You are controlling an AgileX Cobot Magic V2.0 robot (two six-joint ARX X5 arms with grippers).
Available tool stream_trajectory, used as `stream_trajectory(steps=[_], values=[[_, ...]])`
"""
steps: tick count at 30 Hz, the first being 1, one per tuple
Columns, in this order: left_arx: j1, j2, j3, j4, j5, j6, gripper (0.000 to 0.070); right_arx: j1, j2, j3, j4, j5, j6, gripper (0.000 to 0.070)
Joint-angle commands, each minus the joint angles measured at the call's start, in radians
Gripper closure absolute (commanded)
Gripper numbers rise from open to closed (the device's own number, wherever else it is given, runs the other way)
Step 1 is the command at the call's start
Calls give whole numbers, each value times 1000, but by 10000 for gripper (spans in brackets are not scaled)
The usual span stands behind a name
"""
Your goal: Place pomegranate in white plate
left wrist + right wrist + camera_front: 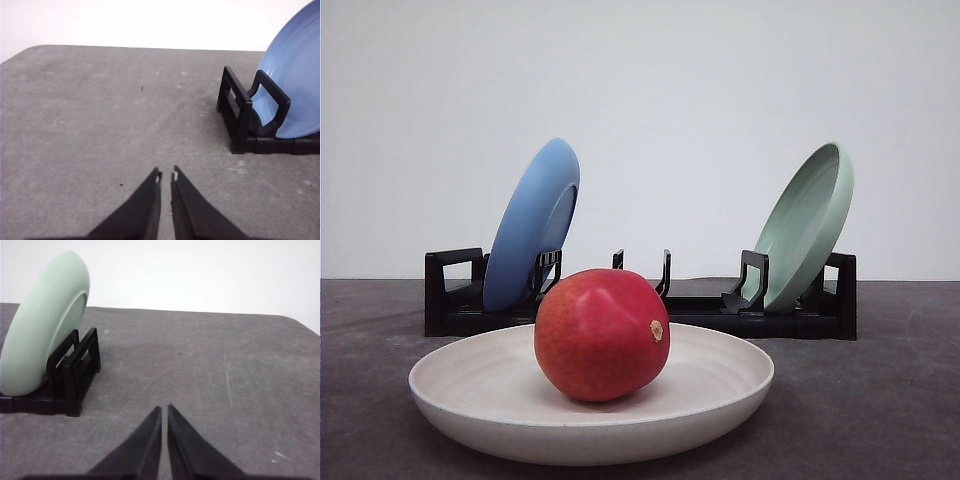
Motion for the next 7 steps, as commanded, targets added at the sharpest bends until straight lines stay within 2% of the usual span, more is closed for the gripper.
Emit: stream_trajectory(steps=[1,7], values=[[-2,-1,-11,0,-4,-8,683,1,1,-4,11,0,3,684],[-2,-1,-11,0,-3,-8,683,1,1,-4,11,0,3,684]])
